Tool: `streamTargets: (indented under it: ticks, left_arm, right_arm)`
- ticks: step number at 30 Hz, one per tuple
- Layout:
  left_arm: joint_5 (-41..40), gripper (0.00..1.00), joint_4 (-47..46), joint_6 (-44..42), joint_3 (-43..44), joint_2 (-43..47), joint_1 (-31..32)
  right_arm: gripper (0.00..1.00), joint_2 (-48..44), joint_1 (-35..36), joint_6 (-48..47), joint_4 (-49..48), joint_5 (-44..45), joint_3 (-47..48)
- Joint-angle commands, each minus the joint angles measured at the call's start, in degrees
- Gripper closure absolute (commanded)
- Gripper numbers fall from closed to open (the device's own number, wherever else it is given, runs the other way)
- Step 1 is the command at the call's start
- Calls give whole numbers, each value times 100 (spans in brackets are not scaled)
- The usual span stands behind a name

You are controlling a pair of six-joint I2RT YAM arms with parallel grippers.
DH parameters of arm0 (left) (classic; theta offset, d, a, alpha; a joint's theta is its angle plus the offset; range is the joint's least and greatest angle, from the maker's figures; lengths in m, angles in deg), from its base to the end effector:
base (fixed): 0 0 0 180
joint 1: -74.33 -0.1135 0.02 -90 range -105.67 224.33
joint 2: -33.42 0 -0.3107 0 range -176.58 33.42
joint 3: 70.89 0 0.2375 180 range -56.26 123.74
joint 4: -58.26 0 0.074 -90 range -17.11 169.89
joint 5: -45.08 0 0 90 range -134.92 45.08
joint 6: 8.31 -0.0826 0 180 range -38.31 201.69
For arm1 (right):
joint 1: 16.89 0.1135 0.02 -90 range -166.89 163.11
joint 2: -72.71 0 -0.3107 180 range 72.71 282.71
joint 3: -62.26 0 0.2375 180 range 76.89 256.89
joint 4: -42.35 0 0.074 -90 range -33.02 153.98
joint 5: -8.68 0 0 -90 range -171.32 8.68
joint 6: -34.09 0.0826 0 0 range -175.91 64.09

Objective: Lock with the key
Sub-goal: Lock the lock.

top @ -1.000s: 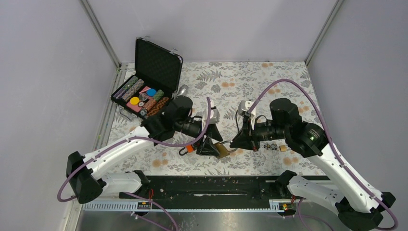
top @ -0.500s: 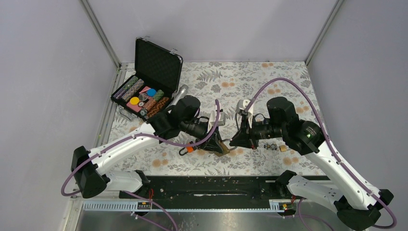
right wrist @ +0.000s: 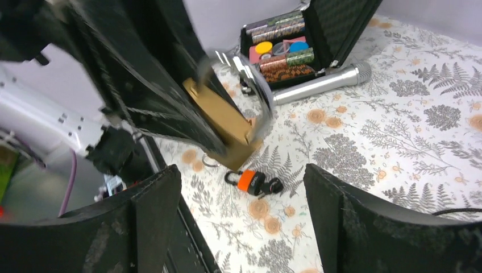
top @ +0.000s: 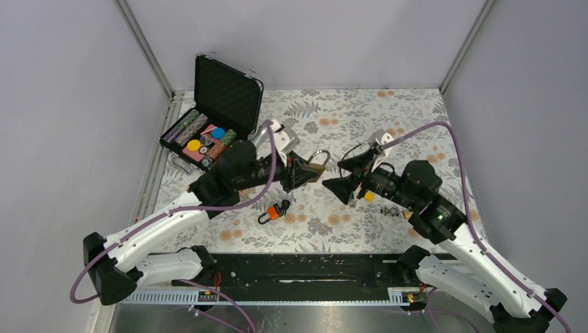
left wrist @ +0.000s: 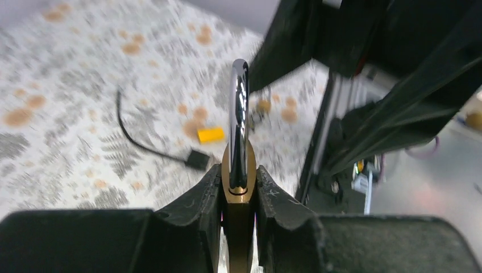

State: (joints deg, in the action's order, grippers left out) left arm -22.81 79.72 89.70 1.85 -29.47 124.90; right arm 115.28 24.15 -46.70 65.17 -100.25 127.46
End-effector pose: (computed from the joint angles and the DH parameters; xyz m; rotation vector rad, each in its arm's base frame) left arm 0.1410 -0.2205 0.4004 0.9539 1.6303 -1.0620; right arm 0.1050 0.1269 0.4146 -0.7085 1.4954 0.9372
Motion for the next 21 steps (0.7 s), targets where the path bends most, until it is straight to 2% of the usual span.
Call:
streamTargets:
  ticks: [1,5,9,12,18,21]
  left_arm:
    - [-1088,100,-2771,927,-250,564,-7]
    - [-1115,100,-3901,1391,-395,542,2]
    - [-843,100,-4172,1681,-233,428,5]
    - [-679,100,-4382,1886,-200,408,3]
    - [-595,100,-4600,2073,-255,456,3]
    - [-563,100,-4693,2116,-285,479,3]
  right_arm:
    - [18,-227,13,1314,-2975,568,-1023]
    - [21,200,17,1903,-4506,-279,-1395]
    - [23,643,17,2031,-5156,-648,-1269]
    - [30,863,18,2205,-5613,-772,-1199]
    - [60,1067,15,2507,-5998,-900,-1153]
    - [86,1070,18,2611,-5813,-857,-1095]
